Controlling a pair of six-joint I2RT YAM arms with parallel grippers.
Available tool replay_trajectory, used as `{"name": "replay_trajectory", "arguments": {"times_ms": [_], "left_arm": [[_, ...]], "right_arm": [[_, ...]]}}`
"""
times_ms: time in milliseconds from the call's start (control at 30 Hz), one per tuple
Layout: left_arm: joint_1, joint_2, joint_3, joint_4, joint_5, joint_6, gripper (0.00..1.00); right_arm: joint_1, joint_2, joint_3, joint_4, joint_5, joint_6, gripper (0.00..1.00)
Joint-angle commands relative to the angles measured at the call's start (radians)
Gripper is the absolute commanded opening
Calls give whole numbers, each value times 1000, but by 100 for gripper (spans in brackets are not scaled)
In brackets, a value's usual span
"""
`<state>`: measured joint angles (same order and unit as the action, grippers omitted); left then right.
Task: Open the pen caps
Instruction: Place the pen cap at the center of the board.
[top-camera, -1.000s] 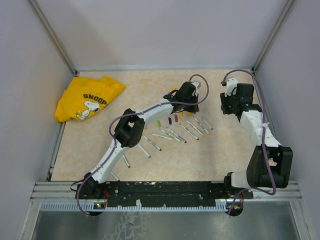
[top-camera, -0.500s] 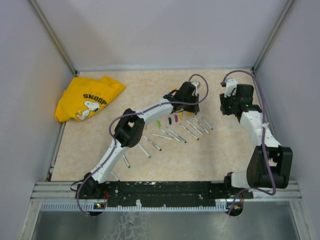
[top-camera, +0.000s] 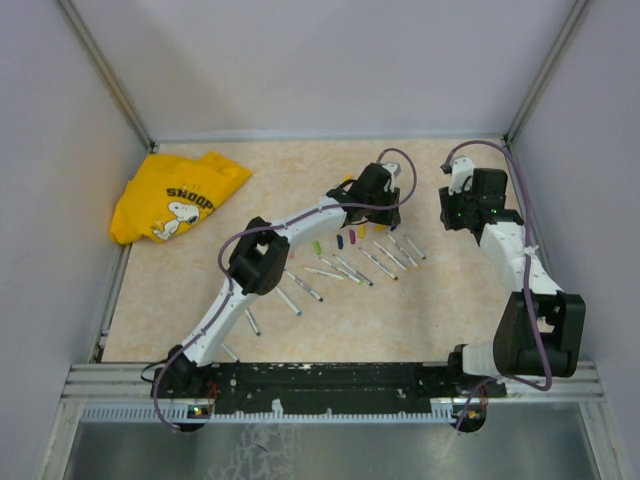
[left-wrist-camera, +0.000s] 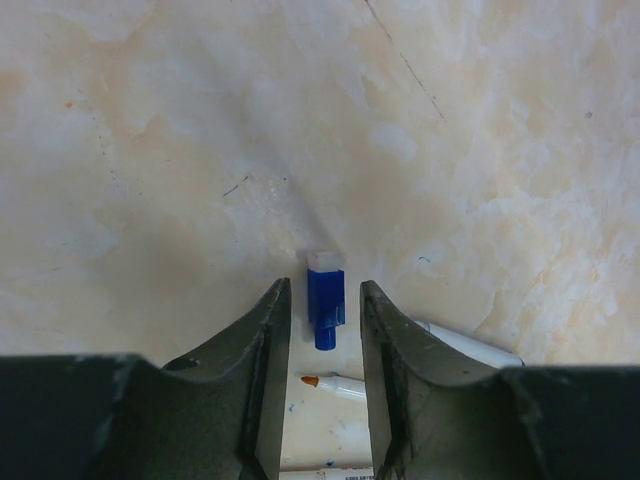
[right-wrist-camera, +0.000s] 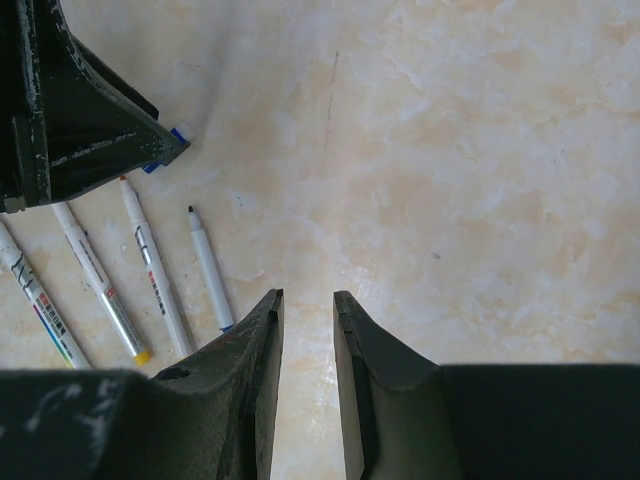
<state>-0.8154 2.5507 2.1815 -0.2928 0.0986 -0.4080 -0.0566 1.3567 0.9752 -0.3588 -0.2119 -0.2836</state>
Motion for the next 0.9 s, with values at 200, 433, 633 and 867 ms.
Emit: {"name": "replay_trajectory", "arguments": {"times_ms": [200, 433, 633, 867], "left_arm": [[5, -88, -75, 108, 37, 40, 55], [5, -262, -254, 253, 87, 74, 65], [23, -456, -488, 422, 123, 130, 75], [115, -702, -746, 512, 148, 203, 76]], "right_arm": [[-6, -44, 6, 37, -35, 9, 27], [-7, -54, 4, 28, -67, 0, 27], [-6, -59, 4, 15, -105, -13, 26], [-6, -68, 6, -21, -199, -60, 27]]}}
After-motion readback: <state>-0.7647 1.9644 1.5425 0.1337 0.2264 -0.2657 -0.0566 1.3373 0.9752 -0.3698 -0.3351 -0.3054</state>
